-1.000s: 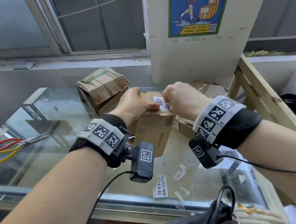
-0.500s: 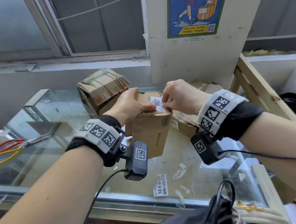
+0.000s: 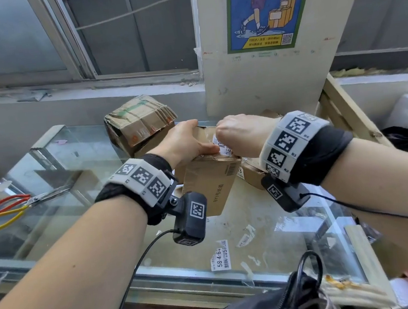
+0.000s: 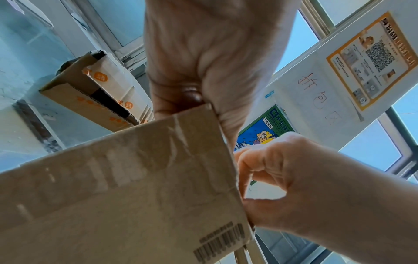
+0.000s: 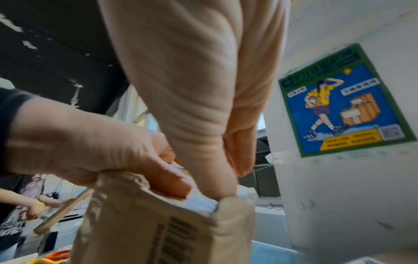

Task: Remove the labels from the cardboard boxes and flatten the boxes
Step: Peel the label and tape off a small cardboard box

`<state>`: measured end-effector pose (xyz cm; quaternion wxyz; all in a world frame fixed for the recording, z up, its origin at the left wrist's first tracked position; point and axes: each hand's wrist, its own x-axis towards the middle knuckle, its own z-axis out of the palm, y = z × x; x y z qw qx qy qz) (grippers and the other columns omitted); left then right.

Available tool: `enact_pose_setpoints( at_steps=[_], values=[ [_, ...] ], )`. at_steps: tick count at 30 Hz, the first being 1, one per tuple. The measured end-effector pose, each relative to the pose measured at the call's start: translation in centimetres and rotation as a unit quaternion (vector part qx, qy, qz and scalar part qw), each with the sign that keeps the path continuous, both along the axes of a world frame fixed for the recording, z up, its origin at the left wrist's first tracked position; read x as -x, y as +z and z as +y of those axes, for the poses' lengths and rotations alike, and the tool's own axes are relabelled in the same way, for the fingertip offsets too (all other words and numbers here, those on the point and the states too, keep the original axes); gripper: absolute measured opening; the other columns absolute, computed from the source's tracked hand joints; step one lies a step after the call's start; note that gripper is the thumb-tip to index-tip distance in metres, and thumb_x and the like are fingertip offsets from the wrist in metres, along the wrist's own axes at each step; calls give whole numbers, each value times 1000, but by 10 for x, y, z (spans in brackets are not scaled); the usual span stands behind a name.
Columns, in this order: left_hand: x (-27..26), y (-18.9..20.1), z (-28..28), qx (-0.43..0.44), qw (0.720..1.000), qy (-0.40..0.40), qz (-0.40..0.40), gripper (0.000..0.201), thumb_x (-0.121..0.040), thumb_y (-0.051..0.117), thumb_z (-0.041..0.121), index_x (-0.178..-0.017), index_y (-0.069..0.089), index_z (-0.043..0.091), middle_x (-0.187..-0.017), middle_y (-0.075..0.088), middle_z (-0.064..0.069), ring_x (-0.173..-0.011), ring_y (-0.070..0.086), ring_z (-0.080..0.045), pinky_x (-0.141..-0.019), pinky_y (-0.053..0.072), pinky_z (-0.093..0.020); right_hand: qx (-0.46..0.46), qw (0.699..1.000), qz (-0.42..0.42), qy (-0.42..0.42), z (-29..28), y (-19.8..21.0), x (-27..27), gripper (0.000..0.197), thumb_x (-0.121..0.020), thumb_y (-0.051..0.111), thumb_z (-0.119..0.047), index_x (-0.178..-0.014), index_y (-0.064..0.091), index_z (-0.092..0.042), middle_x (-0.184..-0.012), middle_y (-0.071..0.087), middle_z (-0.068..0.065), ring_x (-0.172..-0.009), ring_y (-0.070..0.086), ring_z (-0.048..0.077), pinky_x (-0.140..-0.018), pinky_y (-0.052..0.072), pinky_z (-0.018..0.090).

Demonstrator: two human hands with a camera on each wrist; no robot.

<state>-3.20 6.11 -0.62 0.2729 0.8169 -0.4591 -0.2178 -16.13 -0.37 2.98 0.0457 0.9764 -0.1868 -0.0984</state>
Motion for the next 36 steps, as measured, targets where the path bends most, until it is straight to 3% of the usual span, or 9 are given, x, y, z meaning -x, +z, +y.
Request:
enact_pose_setpoints(
  at_steps=[6, 12, 15, 18, 22, 25, 28, 32, 36],
  values=[
    [-2, -1, 3, 1, 1000, 1, -12, 85, -73, 82, 41, -142, 43, 12, -138, 51, -8, -123, 49, -21, -99, 37, -28, -49, 995, -80, -30, -17, -14, 1, 6, -84, 56, -4, -82, 61, -6, -98, 58, 10, -86, 55, 24, -74, 46, 31],
    [-3, -3, 2, -3, 1000, 3, 2, 99, -68, 84, 43, -149, 34, 17, -146, 45, -6, -132, 43, -20, -110, 34, -31, -129, 979, -125, -91, -23, -10, 8, 5, -86, 67, -15, -87, 64, -12, -100, 57, 2, -93, 56, 17, -85, 49, 29],
    [-2, -4, -1, -4, 1000, -4, 4, 99, -68, 84, 43, -150, 33, 18, -148, 42, -6, -134, 41, -20, -112, 33, -33, -122, 984, -80, -104, -22, 1, 8, 24, -81, 74, -23, -98, 64, -9, -99, 57, 2, -88, 53, 16, -73, 45, 26],
    [2, -4, -5, -4, 1000, -16, 8, 98, -70, 84, 40, -151, 32, 21, -149, 41, -4, -135, 40, -19, -111, 32, -29, -63, 994, -4, -89, -18, 8, 2, 35, -70, 83, -25, -90, 61, -7, -89, 57, 3, -83, 56, 19, -64, 47, 27],
    [6, -5, -12, -12, 999, -36, -2, 95, -68, 86, 39, -148, 38, 22, -146, 46, -2, -134, 41, -20, -106, 31, -27, -22, 995, 42, -90, -11, 12, -7, 20, -84, 68, -11, -82, 48, -10, -77, 48, 1, -67, 49, 15, -52, 38, 22],
    [3, -5, -14, -18, 999, -43, -4, 93, -65, 86, 43, -144, 42, 23, -143, 49, -4, -132, 44, -21, -108, 36, -31, -6, 998, 32, -51, -13, 3, -9, 17, -90, 59, -8, -105, 60, -2, -94, 52, 6, -79, 49, 17, -67, 40, 27],
    [-3, -6, -12, -12, 999, -33, -8, 96, -69, 84, 40, -150, 35, 21, -148, 43, -5, -135, 39, -19, -104, 30, -24, -14, 999, 25, -24, -15, 0, -9, 21, -92, 53, -7, -110, 62, -2, -107, 49, 8, -86, 45, 18, -74, 38, 27],
    [-8, -5, -9, -11, 999, -34, -8, 97, -68, 84, 43, -150, 34, 23, -148, 43, -4, -134, 40, -18, -104, 29, -22, -29, 999, -11, -7, -18, 0, -2, 3, -83, 65, -8, -86, 65, -9, -105, 48, 5, -93, 51, 20, -76, 43, 28],
    [-9, -5, -5, -9, 1000, -28, 4, 97, -68, 84, 44, -150, 34, 23, -148, 43, -4, -134, 41, -18, -112, 33, -31, -84, 991, -89, -49, -24, -9, 2, 24, -76, 68, -6, -61, 53, -17, -103, 57, 5, -93, 57, 22, -82, 51, 34]
  ],
)
